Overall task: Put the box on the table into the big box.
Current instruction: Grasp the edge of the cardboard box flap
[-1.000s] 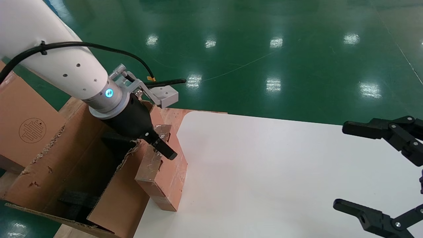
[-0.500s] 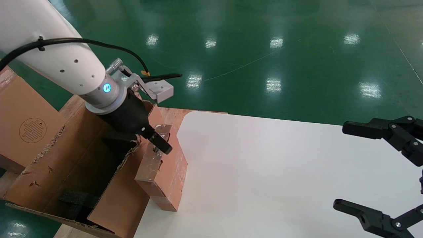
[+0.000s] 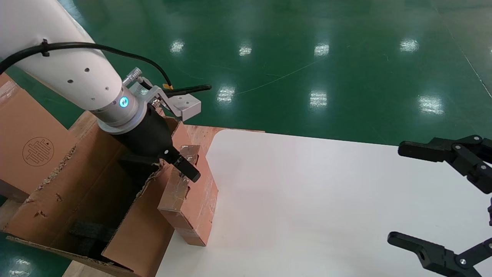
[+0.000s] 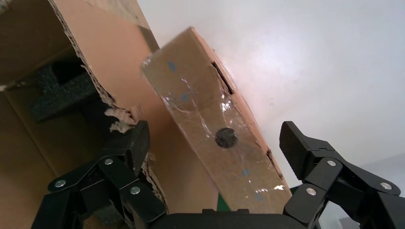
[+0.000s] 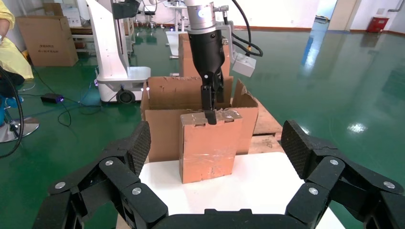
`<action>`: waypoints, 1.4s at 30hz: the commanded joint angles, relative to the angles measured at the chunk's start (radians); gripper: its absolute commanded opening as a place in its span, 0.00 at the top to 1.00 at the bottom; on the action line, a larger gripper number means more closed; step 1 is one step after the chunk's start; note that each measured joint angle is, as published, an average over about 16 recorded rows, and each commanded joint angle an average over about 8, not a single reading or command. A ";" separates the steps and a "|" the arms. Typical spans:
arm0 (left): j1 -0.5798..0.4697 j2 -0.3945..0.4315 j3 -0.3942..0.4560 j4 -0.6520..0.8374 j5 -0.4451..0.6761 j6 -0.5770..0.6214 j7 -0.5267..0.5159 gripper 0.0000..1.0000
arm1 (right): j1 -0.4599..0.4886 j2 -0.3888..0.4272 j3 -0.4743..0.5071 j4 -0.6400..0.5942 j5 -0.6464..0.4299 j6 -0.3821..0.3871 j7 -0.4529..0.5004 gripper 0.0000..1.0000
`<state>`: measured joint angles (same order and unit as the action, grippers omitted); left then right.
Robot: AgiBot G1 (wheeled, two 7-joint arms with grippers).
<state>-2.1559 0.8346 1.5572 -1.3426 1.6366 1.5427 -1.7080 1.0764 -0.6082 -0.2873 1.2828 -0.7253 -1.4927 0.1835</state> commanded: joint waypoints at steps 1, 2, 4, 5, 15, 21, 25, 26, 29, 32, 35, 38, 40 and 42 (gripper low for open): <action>-0.003 0.002 0.008 0.001 -0.005 0.001 -0.006 0.00 | 0.000 0.000 0.000 0.000 0.000 0.000 0.000 0.00; -0.004 0.003 0.011 0.001 -0.009 0.001 -0.008 0.00 | 0.000 0.000 0.000 0.000 0.000 0.000 0.000 0.00; -0.008 0.005 0.019 0.002 -0.015 0.001 -0.011 0.00 | 0.000 0.000 0.000 0.000 0.000 0.000 0.000 0.00; -0.009 0.006 0.022 0.003 -0.018 0.001 -0.012 0.00 | 0.000 0.000 0.000 0.000 0.000 0.000 0.000 0.00; -0.026 0.007 0.060 0.003 -0.045 0.002 -0.028 0.00 | 0.000 0.000 -0.001 0.000 0.001 0.000 -0.001 0.00; -0.030 0.004 0.081 0.002 -0.063 -0.002 -0.032 0.00 | 0.000 0.001 -0.001 0.000 0.001 0.001 -0.001 0.00; -0.031 0.003 0.094 0.002 -0.074 -0.005 -0.033 0.00 | 0.000 0.001 -0.002 0.000 0.001 0.001 -0.001 0.00; -0.031 0.003 0.096 0.002 -0.077 -0.006 -0.033 0.00 | 0.000 0.001 -0.002 0.000 0.001 0.001 -0.001 0.00; -0.032 0.002 0.105 0.002 -0.084 -0.008 -0.036 0.00 | 0.000 0.001 -0.002 0.000 0.001 0.001 -0.001 0.00; -0.034 0.000 0.114 0.002 -0.089 -0.009 -0.038 0.00 | 0.000 0.001 -0.002 0.000 0.001 0.001 -0.001 0.00; -0.036 -0.001 0.122 0.002 -0.094 -0.009 -0.041 0.00 | 0.001 0.001 -0.002 0.000 0.002 0.001 -0.001 0.00; -0.037 -0.002 0.130 0.001 -0.099 -0.010 -0.044 0.00 | 0.001 0.001 -0.003 0.000 0.002 0.001 -0.001 0.00; -0.037 -0.004 0.135 0.002 -0.103 -0.013 -0.044 0.00 | 0.001 0.001 -0.003 0.000 0.002 0.001 -0.001 0.00; -0.035 -0.007 0.138 0.002 -0.104 -0.021 -0.044 0.00 | 0.001 0.001 -0.003 0.000 0.002 0.001 -0.001 0.00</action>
<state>-2.1879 0.8267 1.6919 -1.3406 1.5333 1.5141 -1.7501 1.0770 -0.6071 -0.2901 1.2828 -0.7234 -1.4914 0.1821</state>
